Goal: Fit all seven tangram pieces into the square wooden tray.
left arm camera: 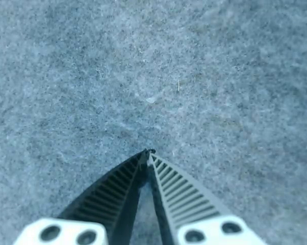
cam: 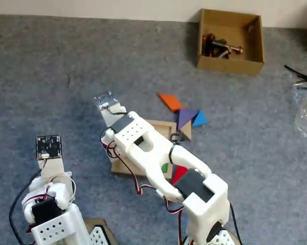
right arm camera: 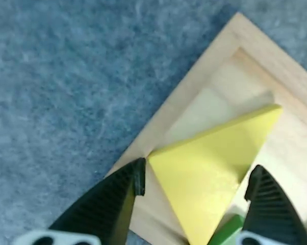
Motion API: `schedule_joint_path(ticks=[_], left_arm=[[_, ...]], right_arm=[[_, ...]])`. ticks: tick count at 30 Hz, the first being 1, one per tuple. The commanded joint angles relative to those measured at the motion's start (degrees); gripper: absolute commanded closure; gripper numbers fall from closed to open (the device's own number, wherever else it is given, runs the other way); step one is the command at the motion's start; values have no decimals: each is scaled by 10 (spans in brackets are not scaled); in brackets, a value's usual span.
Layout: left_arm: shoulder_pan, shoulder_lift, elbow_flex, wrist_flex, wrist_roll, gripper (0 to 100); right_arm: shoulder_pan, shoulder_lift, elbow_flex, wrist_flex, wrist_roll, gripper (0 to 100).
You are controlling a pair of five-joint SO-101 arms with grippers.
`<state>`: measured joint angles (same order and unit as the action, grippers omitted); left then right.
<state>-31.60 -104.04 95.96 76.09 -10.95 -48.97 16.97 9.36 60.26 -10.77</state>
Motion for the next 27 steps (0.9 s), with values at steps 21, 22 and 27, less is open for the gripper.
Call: schedule_joint_path(ticks=[21, 22, 27], left_arm=[[10, -3, 12, 5, 5, 995], [10, -3, 12, 5, 5, 995], [10, -3, 12, 5, 5, 995]], right_arm=[[27, 65, -29, -19, -83, 837], [30, 65, -29, -20, -83, 867], [66, 65, -29, -18, -83, 896]])
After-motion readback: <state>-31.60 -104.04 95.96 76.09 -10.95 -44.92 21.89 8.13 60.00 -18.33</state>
